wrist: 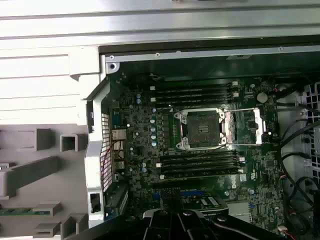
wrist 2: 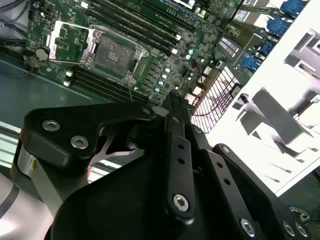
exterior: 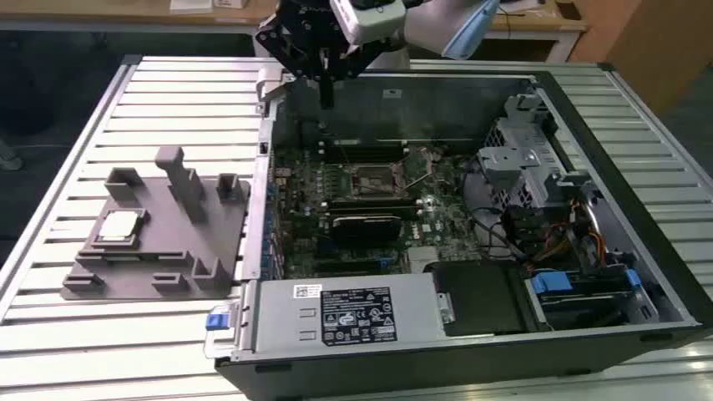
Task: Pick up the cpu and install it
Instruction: 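Reach for the cpu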
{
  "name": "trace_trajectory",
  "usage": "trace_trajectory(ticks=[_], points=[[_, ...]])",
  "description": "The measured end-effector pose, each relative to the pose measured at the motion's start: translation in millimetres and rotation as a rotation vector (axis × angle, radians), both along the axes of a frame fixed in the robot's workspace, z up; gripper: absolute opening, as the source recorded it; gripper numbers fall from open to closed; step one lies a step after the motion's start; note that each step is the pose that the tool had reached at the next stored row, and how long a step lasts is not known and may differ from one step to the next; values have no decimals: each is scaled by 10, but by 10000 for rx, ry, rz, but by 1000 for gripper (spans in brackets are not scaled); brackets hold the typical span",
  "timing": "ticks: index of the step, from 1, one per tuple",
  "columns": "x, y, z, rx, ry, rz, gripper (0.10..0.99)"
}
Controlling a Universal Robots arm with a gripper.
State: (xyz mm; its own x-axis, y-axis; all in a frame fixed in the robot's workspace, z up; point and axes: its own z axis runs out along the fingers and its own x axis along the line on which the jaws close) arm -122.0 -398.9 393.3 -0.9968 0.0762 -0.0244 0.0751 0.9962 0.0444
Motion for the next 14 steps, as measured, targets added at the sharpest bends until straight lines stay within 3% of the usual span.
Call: trace_trajectory(ticks=[14], points=[[-35, 0, 0, 0, 0, 0, 106]])
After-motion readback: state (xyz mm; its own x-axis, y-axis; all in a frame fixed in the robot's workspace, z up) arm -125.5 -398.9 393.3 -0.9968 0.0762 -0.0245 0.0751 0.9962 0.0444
